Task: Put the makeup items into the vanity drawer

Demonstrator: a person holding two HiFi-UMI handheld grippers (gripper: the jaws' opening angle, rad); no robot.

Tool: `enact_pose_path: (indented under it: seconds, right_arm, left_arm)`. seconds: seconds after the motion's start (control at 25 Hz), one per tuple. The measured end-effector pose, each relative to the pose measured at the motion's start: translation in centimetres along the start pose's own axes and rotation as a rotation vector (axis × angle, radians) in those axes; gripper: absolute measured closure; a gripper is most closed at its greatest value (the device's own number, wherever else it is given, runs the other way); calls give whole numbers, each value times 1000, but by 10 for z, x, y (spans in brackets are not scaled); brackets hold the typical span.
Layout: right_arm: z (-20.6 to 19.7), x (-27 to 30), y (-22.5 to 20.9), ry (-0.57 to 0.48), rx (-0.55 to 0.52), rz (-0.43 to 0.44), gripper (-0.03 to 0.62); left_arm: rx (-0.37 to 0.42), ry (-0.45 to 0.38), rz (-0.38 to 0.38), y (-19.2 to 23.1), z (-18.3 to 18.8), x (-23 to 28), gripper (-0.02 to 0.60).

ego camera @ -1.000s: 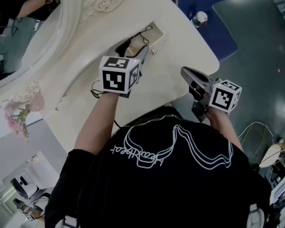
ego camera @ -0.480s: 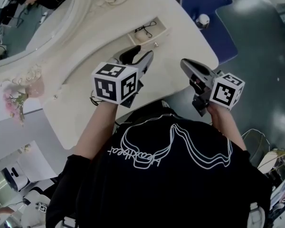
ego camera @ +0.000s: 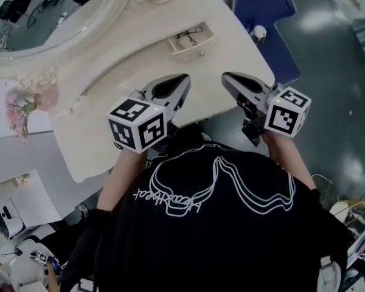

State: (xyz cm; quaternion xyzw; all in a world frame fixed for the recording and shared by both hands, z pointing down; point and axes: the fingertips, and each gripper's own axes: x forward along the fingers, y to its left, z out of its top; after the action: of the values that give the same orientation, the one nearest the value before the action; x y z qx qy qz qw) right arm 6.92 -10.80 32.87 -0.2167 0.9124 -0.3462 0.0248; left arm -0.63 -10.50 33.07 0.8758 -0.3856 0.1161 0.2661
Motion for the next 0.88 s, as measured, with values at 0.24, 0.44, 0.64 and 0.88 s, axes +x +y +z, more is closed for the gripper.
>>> enact_pose_path:
  seconds: [0.24, 0.44, 0.64, 0.88]
  right_arm:
    - [0, -7, 24, 23, -59, 27, 591]
    - [5, -12, 49, 39, -164, 90, 591]
    - [11, -13, 59, 32, -204, 101, 591]
    - [8, -10, 56, 37, -195, 102, 590]
  left_arm:
    - [-36, -81, -66, -30, 14, -17, 575]
    - [-12, -125, -64, -40, 21, -34, 577]
    - [18, -147, -50, -44, 25, -41, 577]
    - [39, -145, -34, -44, 22, -43, 577]
